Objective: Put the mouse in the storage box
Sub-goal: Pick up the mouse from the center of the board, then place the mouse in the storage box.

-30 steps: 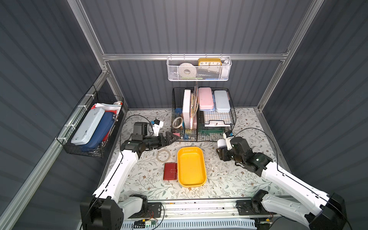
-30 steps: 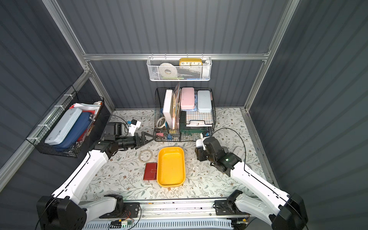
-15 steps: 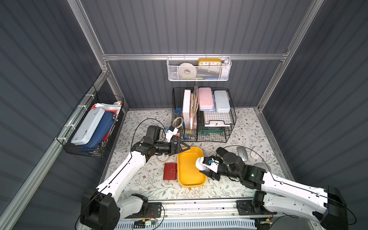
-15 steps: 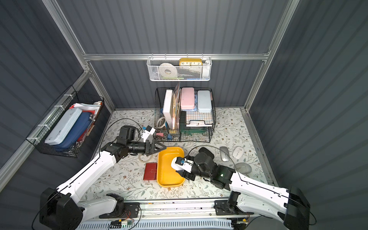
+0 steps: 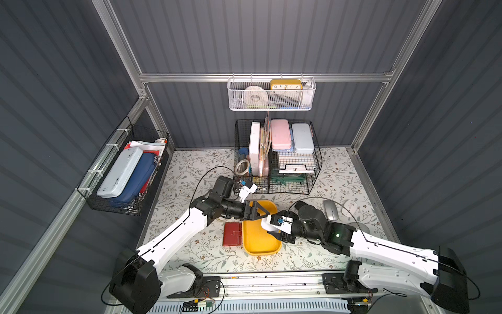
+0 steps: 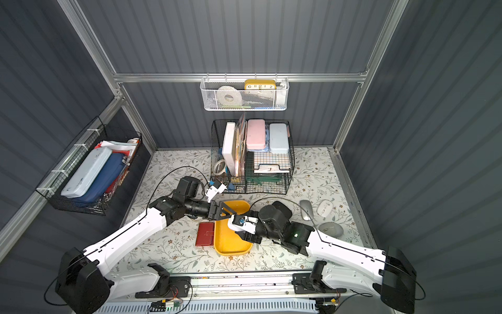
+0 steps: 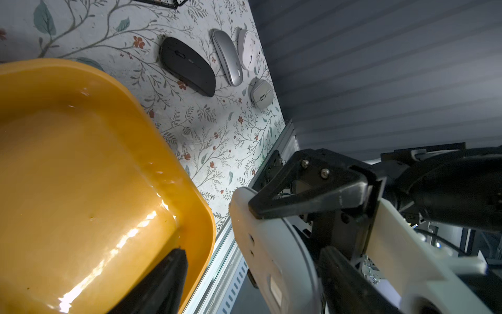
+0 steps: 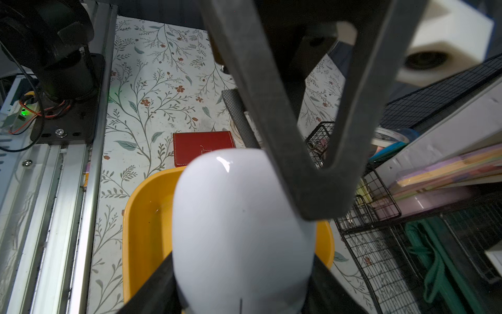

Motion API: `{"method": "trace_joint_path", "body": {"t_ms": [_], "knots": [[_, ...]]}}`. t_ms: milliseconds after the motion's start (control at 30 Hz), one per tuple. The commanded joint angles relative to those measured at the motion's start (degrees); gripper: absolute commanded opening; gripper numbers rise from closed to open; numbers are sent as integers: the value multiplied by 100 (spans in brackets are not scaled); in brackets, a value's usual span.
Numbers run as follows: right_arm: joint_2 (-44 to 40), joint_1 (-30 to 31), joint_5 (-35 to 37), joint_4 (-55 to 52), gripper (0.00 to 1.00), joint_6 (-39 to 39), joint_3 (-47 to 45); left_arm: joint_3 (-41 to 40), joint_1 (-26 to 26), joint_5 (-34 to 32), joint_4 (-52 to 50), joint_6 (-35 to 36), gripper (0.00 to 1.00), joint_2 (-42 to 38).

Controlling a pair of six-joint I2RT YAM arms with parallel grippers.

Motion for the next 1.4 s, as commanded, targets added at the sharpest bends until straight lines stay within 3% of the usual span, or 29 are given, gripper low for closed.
{"method": "trace_joint_path", "body": {"t_ms": [0, 167, 433, 633, 733, 800, 900, 967, 1133, 1367], "knots": [[50, 14, 16, 212, 38, 53, 197, -9, -101, -129, 43, 66, 79, 29], [157, 14, 14, 297, 38, 212, 258, -7, -270, -210, 51, 88, 72, 88], [304, 14, 16, 393, 39, 413, 348, -117, -343, -265, 146, 59, 49, 136], [376, 14, 58, 431, 39, 615, 406, -150, -343, -361, 155, 9, 11, 100], [391, 14, 109, 540, 53, 745, 407, -142, -343, -489, 108, -24, 0, 59], [394, 14, 218, 604, 61, 829, 386, -137, -343, -534, 92, -38, 0, 25], [334, 10, 708, 694, 85, 1041, 310, -132, -340, -790, 60, -74, 0, -48], [167, -1, 1327, 695, 92, 1314, 206, -119, -339, -965, 27, -84, 0, -66], [-345, -269, 1980, 929, 96, 1675, -433, -150, -339, -1262, 86, -220, 0, -70], [-1344, -1114, 2528, 790, 95, 3174, -1325, -136, -332, -1889, 285, -535, 0, 348]]}}
